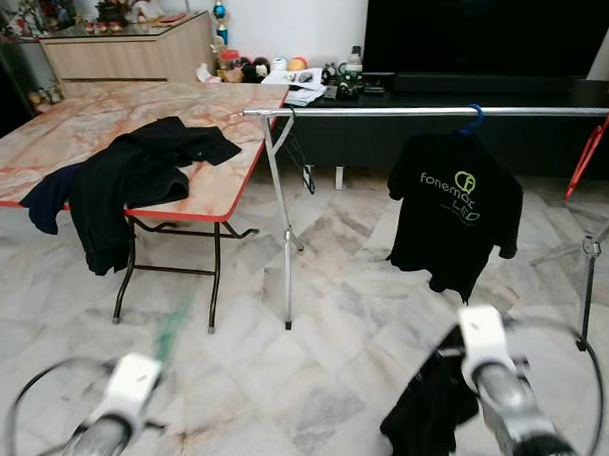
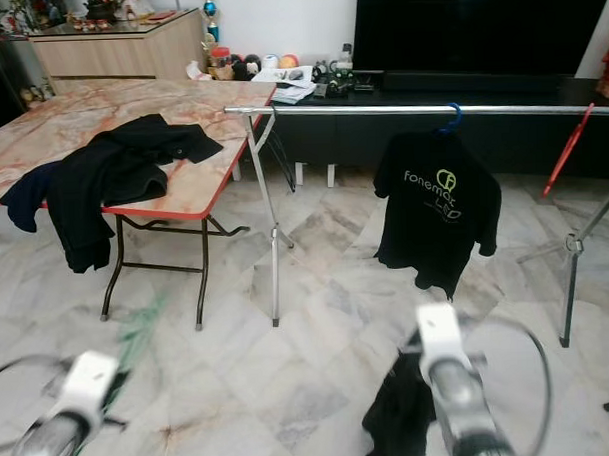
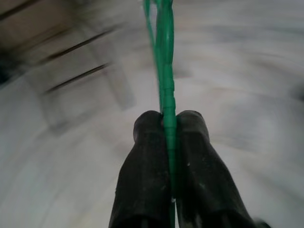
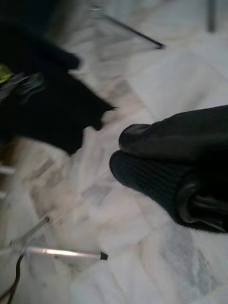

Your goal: Hang hanger

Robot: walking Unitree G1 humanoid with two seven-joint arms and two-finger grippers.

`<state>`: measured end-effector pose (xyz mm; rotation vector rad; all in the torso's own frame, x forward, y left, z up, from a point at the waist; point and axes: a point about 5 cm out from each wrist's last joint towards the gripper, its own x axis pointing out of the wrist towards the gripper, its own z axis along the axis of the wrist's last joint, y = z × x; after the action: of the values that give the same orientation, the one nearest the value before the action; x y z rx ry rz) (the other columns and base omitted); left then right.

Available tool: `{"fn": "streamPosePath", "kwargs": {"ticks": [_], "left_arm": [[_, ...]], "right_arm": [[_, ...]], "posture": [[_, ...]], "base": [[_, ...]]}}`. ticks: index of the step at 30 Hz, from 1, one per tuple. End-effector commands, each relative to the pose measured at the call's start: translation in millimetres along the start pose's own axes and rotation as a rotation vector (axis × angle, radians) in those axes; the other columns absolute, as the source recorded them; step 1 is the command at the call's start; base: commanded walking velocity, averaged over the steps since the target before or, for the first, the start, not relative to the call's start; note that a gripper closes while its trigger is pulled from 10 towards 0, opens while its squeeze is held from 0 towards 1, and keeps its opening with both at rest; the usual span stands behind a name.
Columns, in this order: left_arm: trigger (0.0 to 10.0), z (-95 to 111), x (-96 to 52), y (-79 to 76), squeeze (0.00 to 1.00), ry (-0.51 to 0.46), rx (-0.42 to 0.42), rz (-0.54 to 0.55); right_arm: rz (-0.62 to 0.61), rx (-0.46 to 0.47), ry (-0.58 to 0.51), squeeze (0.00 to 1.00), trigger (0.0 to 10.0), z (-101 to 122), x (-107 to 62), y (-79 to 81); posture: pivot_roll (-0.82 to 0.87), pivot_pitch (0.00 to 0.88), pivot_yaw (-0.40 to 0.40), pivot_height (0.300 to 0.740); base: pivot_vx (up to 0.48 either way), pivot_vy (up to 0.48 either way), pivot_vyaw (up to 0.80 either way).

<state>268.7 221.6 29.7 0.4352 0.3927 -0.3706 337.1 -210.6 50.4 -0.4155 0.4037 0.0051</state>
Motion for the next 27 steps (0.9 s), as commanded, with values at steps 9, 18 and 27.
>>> {"fn": "streamPosePath", "kwargs": {"ticks": [9,18,27], "left_arm": [[10.0,42.9,-13.7,-60.5,0.00,0.063,0.175,-0.579],[10.0,64.3,-18.2,-90.3,0.00,0.024,0.139,-0.727],[10.0,68.9,-17.4,-95.9,0.00,0.066,0.199,-0.670]], "right_arm": [[0.125,-0.031,-0.031,0.00,10.0,39.1,6.9,51.2],[0.171,-0.009,-0.019,0.00,10.0,43.6,4.5,75.2],[0.180,-0.008,-0.029,0.00,10.0,52.1,5.0,80.1]], "posture": [[0.18,0.000,-0.024,0.740],[0.20,0.000,-0.044,0.740],[0.21,0.000,-0.060,0.740]], "base": [[0.000,0.000,0.00],[0.000,0.000,0.00],[0.000,0.000,0.00]]}}
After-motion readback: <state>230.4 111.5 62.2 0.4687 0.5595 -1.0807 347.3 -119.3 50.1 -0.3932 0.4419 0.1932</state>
